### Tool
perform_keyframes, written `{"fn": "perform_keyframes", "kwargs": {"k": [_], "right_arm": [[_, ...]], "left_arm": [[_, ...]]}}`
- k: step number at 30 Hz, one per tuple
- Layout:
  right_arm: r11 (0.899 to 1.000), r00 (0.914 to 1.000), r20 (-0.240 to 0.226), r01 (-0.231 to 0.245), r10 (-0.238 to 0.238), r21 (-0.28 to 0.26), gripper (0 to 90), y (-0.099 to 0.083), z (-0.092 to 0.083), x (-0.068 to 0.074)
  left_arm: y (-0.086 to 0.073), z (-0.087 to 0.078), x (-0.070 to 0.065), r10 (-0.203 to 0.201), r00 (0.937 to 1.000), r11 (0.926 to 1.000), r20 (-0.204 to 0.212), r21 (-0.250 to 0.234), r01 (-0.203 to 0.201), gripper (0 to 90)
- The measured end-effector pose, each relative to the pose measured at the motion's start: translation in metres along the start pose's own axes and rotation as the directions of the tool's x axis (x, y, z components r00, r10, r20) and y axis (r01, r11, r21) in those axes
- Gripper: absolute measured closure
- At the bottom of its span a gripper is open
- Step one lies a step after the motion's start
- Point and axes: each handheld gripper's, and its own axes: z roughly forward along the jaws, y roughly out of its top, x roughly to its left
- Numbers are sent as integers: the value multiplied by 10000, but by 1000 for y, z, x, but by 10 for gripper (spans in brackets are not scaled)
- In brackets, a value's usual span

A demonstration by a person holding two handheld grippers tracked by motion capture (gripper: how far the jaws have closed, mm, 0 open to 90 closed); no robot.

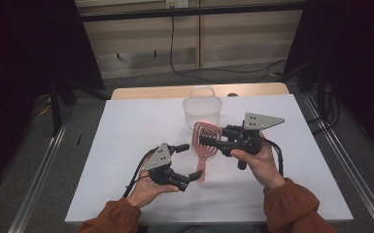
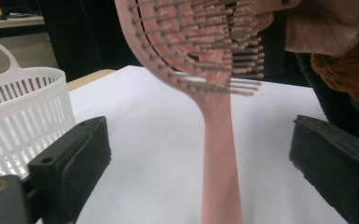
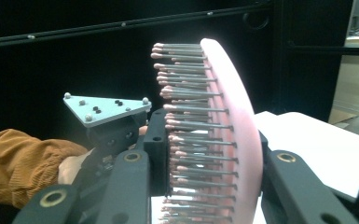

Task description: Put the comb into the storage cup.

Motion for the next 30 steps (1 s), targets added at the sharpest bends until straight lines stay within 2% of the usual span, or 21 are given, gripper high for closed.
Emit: {"fn": "perform_keyframes", "kwargs": {"k": [4, 10, 13, 16, 19, 21, 23, 25, 29, 30], "right_arm": [[10000, 9998, 181, -9, 11, -73, 648, 2, -3, -1], [9998, 9990, 448, -68, 77, -198, 648, 5, -8, -3], [9997, 9982, 588, -62, 76, -239, 648, 6, -10, -4], [9997, 9976, 695, -27, 45, -261, 648, 7, -12, -4], [9995, 9967, 809, -7, 32, -305, 648, 9, -14, -4], [9994, 9958, 918, 2, 29, -337, 648, 10, -15, -4], [9992, 9950, 999, 36, 3, -390, 648, 12, -17, -4], [9990, 9944, 1053, 57, -10, -440, 648, 13, -19, -4], [9984, 9925, 1219, 80, -10, -568, 648, 15, -22, -5], [9983, 9922, 1246, 89, -17, -570, 648, 16, -23, -5]], "left_arm": [[-1, -3, 3, -168, 9997, 9999, -193, 6, 168, 38], [-1, -10, 9, -220, 9972, 9998, -715, -45, 217, 39], [-1, -14, 10, -475, 9952, 9988, -851, -156, 463, 33], [0, -19, 11, -882, 9916, 9956, -947, -385, 849, 33], [2, -25, 12, -810, 9905, 9959, -1109, -497, 759, 29], [3, -30, 14, -923, 9880, 9946, -1239, -594, 855, 27], [3, -35, 15, -730, 9850, 9960, -1563, -632, 638, 23], [2, -39, 15, -797, 9820, 9948, -1713, -760, 675, 18], [-1, -48, 14, -1185, 9773, 9909, -1758, -840, 1051, 15], [-2, -49, 13, -1174, 9773, 9908, -1762, -870, 1034, 15]]}}
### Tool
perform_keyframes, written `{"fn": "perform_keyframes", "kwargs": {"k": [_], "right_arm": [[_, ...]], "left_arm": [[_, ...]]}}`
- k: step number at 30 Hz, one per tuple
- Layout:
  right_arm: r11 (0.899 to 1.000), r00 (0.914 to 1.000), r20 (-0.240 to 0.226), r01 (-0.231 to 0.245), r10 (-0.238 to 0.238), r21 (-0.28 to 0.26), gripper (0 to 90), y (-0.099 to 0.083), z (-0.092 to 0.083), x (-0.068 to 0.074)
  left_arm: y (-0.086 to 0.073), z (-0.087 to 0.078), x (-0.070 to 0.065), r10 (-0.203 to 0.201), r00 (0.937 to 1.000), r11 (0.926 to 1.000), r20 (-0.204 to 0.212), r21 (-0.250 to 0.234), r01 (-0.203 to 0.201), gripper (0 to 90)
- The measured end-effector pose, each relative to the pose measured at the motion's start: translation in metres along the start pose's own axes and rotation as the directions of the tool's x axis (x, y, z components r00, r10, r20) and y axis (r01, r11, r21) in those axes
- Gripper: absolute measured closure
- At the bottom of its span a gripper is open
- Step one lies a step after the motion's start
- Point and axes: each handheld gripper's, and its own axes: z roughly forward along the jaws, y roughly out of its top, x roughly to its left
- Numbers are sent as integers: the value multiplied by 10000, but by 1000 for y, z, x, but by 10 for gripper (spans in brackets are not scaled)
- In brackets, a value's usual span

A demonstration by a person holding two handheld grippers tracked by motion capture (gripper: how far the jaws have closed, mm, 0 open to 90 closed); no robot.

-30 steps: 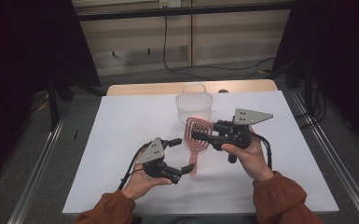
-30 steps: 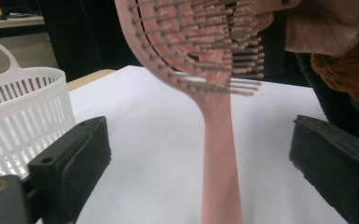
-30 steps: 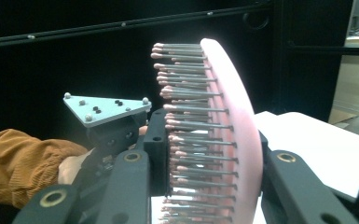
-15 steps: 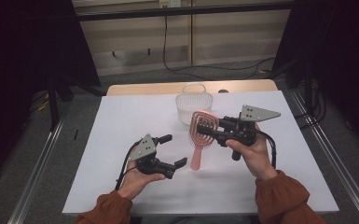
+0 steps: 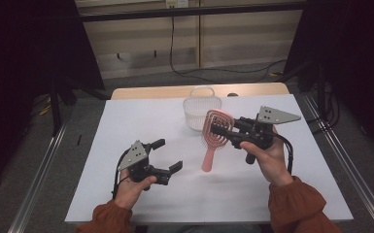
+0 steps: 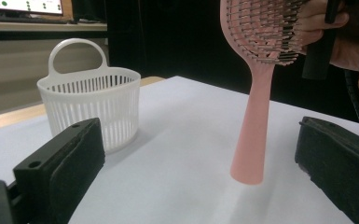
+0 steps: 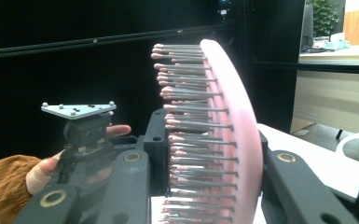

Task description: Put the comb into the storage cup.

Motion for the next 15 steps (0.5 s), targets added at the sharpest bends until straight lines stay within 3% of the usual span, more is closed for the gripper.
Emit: {"fn": "perform_keyframes", "kwargs": {"k": [2, 7, 10, 15], "right_arm": [[10000, 10000, 51, 9, -9, 22, 648, 0, 0, -1], [10000, 9999, 157, 4, -6, 90, 648, -1, 1, -2], [9999, 9998, 209, 25, -29, 164, 648, -2, 3, -1], [9999, 9991, 402, 148, -150, 38, 648, 4, 3, 0]], "left_arm": [[0, -5, -1, 171, 9998, 9998, -121, -67, -172, 15], [3, -16, -2, 131, 9985, 9997, -533, -175, -140, 16], [4, -25, -3, 386, 9965, 9987, -737, -312, -410, 18], [2, -46, 2, 652, 9863, 9964, -1515, -447, -727, 18]]}}
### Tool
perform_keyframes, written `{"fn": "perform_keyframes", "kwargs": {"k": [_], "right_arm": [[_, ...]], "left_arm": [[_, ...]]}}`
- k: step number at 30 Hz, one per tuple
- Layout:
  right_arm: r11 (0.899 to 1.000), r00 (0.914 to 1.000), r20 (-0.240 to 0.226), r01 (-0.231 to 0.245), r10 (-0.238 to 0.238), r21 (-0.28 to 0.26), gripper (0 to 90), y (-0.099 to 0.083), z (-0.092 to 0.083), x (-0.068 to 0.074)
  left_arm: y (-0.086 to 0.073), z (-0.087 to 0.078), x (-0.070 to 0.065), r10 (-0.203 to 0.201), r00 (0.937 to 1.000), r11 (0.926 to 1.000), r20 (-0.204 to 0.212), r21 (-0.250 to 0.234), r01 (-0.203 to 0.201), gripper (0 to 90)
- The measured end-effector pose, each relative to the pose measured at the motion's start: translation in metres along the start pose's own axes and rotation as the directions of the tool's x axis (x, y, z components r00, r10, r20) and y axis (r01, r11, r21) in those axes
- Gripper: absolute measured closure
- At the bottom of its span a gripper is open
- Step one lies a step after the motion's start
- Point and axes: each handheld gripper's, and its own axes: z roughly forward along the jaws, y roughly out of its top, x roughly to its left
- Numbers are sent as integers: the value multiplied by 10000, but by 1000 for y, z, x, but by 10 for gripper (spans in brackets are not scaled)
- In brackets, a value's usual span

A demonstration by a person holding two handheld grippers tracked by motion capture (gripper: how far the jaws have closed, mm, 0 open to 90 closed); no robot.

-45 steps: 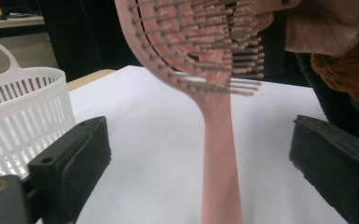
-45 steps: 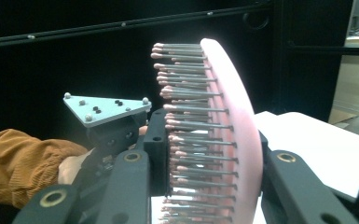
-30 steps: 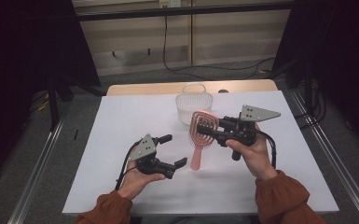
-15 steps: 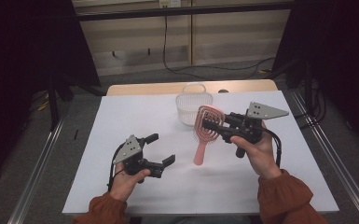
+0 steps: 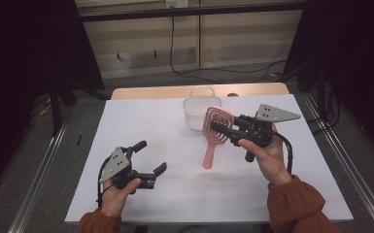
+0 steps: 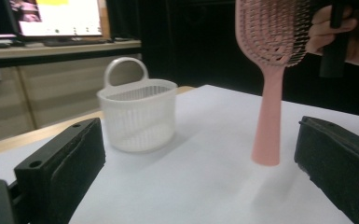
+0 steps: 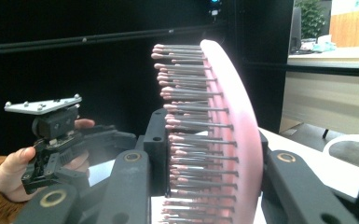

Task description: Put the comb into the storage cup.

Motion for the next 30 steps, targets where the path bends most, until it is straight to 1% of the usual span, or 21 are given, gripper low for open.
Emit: {"fn": "perform_keyframes", "kwargs": {"k": [1, 3, 4, 5, 6, 8, 9, 10, 12, 14, 15, 16, 18, 19, 20, 21, 22, 23, 25, 27, 30], "right_arm": [[10000, 10000, 14, -22, 22, -39, 648, 1, 0, 0], [10000, 10000, 92, 23, -22, -56, 648, 2, 2, -2], [10000, 9999, 116, 4, -4, -32, 648, 2, 3, -2], [10000, 9999, 132, -19, 19, -8, 648, 1, 5, -3], [10000, 9999, 140, -29, 29, 15, 648, 1, 6, -3], [10000, 9998, 193, 12, -14, 73, 648, 1, 8, -3], [10000, 9997, 218, 48, -50, 67, 648, 1, 9, -4], [10000, 9996, 264, 39, -41, 62, 648, 2, 10, -4], [9998, 9991, 386, 150, -154, 124, 648, 3, 12, -5], [9996, 9986, 467, 234, -242, 179, 648, 5, 14, -6], [9996, 9987, 453, 231, -238, 164, 648, 5, 15, -7], [9996, 9985, 498, 207, -215, 175, 648, 6, 16, -8], [9993, 9982, 528, 282, -294, 238, 648, 7, 17, -9], [9993, 9978, 596, 289, -301, 220, 648, 8, 18, -9], [9994, 9976, 631, 289, -302, 208, 648, 9, 18, -9], [9994, 9972, 678, 314, -325, 164, 648, 9, 19, -10], [9994, 9967, 738, 323, -332, 133, 648, 10, 19, -11], [9994, 9963, 798, 328, -332, 69, 648, 11, 20, -12], [9993, 9946, 966, 377, -377, 24, 648, 13, 21, -15], [9995, 9948, 968, 320, -313, -48, 648, 15, 23, -18], [9995, 9938, 1075, 297, -284, -104, 648, 16, 26, -20]], "left_arm": [[0, -4, 2, -24, 9999, 10000, -149, -26, 24, 18], [-2, -11, 7, -190, 9988, 9998, -458, -78, 186, 18], [-4, -14, 9, -328, 9972, 9994, -667, -159, 318, 18], [-5, -16, 11, -401, 9960, 9991, -802, -174, 388, 18], [-6, -20, 14, -310, 9955, 9995, -896, -97, 303, 18], [-8, -25, 16, -551, 9925, 9982, -1094, -281, 523, 29], [-8, -27, 17, -602, 9917, 9980, -1134, -269, 575, 41], [-8, -29, 16, -508, 9915, 9985, -1199, -241, 482, 40], [-10, -34, 16, -427, 9906, 9984, -1296, -434, 373, 40], [-12, -37, 17, -502, 9910, 9980, -1243, -440, 451, 34], [-13, -39, 18, -405, 9906, 9985, -1310, -416, 354, 34], [-14, -40, 18, -490, 9897, 9980, -1346, -467, 430, 34], [-18, -43, 21, -437, 9869, 9987, -1555, -321, 391, 34], [-20, -44, 22, -393, 9834, 9989, -1771, -330, 340, 34], [-20, -44, 23, -479, 9818, 9986, -1838, -326, 426, 32], [-21, -44, 24, -571, 9820, 9983, -1799, -254, 534, 31], [-21, -44, 24, -555, 9813, 9983, -1845, -273, 513, 31], [-21, -44, 24, -481, 9797, 9988, -1946, -177, 455, 31], [-22, -43, 23, -493, 9803, 9988, -1915, -93, 484, 31], [-22, -42, 22, -414, 9777, 9991, -2058, -19, 419, 32], [-22, -43, 23, -432, 9770, 9990, -2089, -26, 436, 32]]}}
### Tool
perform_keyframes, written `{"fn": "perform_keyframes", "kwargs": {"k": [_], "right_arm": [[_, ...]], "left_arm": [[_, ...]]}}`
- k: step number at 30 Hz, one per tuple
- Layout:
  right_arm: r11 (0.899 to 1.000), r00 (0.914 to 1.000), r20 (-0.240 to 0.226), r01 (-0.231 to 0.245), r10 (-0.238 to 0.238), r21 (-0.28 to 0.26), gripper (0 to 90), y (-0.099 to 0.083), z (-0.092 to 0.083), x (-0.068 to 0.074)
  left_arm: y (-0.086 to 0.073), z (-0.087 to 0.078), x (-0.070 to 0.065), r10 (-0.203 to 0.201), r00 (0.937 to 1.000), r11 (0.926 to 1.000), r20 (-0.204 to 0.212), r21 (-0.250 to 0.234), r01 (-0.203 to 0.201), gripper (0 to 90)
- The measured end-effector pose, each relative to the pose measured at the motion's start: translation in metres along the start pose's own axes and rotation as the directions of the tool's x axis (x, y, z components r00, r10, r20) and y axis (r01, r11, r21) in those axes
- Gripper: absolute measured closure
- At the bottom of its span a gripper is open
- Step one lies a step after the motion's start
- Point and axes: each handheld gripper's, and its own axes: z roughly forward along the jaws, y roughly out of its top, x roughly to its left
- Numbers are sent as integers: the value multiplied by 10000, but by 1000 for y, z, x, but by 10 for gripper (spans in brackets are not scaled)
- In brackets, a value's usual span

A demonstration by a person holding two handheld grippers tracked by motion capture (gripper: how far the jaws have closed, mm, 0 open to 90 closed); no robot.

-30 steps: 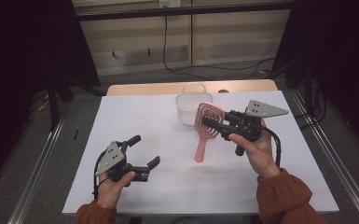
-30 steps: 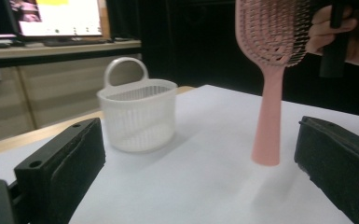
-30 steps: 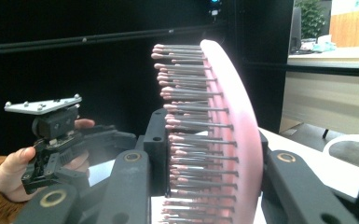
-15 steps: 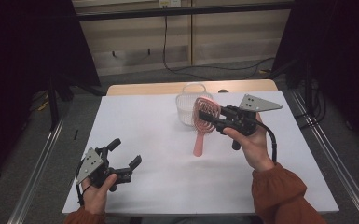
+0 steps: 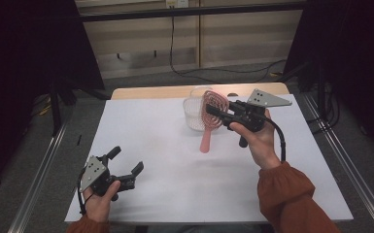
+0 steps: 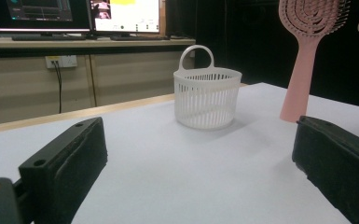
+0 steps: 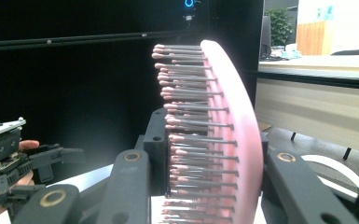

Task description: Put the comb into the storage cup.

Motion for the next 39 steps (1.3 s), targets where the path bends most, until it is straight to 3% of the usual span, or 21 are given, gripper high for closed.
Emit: {"fn": "perform_keyframes", "kwargs": {"k": [4, 11, 16, 20, 24, 26, 39], "right_arm": [[9999, 9998, 200, -69, 72, -129, 648, 1, 2, -4], [9992, 9984, 514, -233, 250, -338, 648, 9, 4, -11], [9982, 9971, 676, -320, 354, -510, 648, 17, 4, -15], [9973, 9965, 765, -290, 341, -676, 648, 27, 4, -15], [9987, 9934, 1116, -230, 281, -463, 648, 30, 7, -19], [9982, 9941, 1036, -278, 333, -535, 648, 31, 9, -21], [9941, 9898, 1357, -297, 438, -1040, 648, 46, 15, -29]], "left_arm": [[0, 0, 0, -275, 9996, 9996, 7, 103, 275, 42], [-2, 1, -4, -99, 9999, 9999, 37, 133, 99, 42], [-2, 2, -7, -14, 9989, 10000, 463, 71, 11, 40], [-2, 1, -7, -6, 9992, 10000, 404, 87, 2, 40], [-2, 1, -7, -85, 9997, 9998, 239, 178, 81, 40], [-1, 1, -7, -56, 9998, 9998, 210, 199, 52, 40], [-2, 0, -5, -196, 9991, 9998, 366, 55, 194, 30]]}}
